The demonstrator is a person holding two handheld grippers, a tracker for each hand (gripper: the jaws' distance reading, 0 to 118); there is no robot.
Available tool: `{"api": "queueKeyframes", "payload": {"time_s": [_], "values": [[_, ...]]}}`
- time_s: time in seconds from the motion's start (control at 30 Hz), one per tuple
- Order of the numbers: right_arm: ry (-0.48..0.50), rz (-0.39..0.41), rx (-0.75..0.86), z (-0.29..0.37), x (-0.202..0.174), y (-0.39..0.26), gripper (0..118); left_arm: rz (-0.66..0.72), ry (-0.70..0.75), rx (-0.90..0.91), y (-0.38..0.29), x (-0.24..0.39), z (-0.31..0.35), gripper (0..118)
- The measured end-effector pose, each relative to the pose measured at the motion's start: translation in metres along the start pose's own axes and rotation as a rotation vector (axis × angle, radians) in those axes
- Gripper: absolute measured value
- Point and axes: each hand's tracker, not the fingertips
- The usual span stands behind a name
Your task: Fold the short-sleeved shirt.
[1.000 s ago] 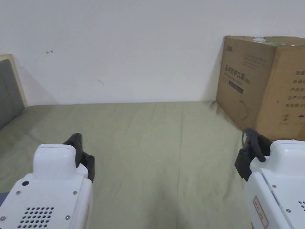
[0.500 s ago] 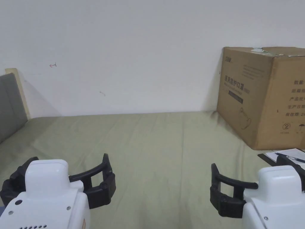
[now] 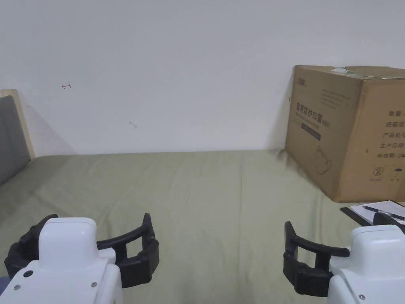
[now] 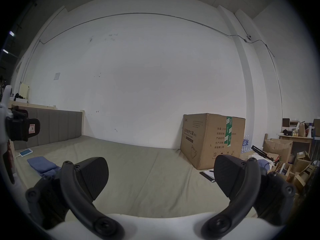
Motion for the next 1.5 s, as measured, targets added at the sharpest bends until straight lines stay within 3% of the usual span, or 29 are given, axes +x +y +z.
{"api": "queueKeyframes", "payload": {"time_s": [0.07,0.63,0.9,1.17,1.5], "values": [[0.007,-0.003,0.001,0.0,-0.002,0.001,118,0.028,-0.042,-0.008,-0.002,-0.002,0.0,118],[0.026,-0.036,-0.026,-0.006,-0.013,0.007,118,0.084,0.024,-0.081,-0.003,-0.011,-0.007,118],[0.031,-0.049,-0.045,-0.007,-0.014,0.004,118,0.139,0.11,-0.19,-0.002,-0.015,-0.018,118],[0.038,-0.056,-0.074,-0.01,-0.019,0.001,118,0.081,0.119,-0.198,-0.004,-0.012,-0.016,118],[0.049,-0.048,-0.067,-0.01,-0.025,0.008,118,0.114,0.088,-0.192,0.003,-0.009,-0.011,118]]}}
